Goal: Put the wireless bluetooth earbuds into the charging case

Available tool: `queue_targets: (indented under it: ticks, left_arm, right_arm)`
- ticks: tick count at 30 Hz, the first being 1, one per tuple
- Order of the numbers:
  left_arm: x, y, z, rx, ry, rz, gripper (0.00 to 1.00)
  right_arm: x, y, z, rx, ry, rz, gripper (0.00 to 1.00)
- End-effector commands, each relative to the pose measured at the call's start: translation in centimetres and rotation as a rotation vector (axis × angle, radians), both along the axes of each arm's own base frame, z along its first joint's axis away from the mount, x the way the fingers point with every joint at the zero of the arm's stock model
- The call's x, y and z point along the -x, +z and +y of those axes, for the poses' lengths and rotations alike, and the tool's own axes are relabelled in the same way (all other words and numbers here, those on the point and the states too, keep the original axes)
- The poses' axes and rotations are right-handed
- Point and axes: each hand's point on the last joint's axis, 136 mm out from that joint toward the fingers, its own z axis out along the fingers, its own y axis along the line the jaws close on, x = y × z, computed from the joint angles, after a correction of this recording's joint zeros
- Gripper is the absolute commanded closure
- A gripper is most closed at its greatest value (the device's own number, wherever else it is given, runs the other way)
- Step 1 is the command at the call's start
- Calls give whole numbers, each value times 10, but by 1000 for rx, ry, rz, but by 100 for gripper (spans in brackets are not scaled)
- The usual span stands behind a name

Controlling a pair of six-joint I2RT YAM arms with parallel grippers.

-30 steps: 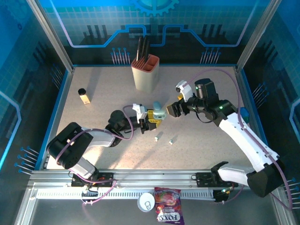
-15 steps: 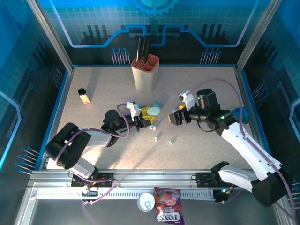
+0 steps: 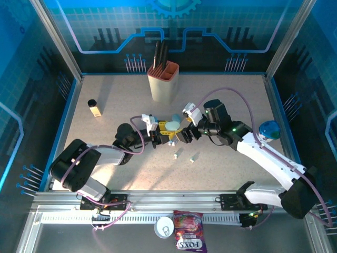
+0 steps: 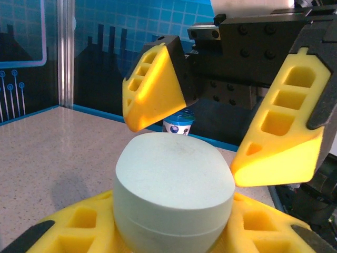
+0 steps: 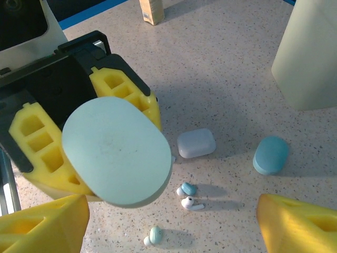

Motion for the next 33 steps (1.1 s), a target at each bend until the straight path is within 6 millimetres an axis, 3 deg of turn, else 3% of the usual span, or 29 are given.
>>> queue_targets:
  ticks: [1, 25, 33]
  left_arm:
    - [4, 17, -1, 28, -36, -51, 69]
    - [11, 6, 2, 12, -37, -69, 69]
    - [9, 6, 1, 15, -33, -63, 69]
  right_arm:
    - [-10, 21, 7, -29, -17, -64, 17]
    - [-41, 24, -3, -84, -161, 21, 18]
    - [-41, 25, -3, -99, -151, 40, 18]
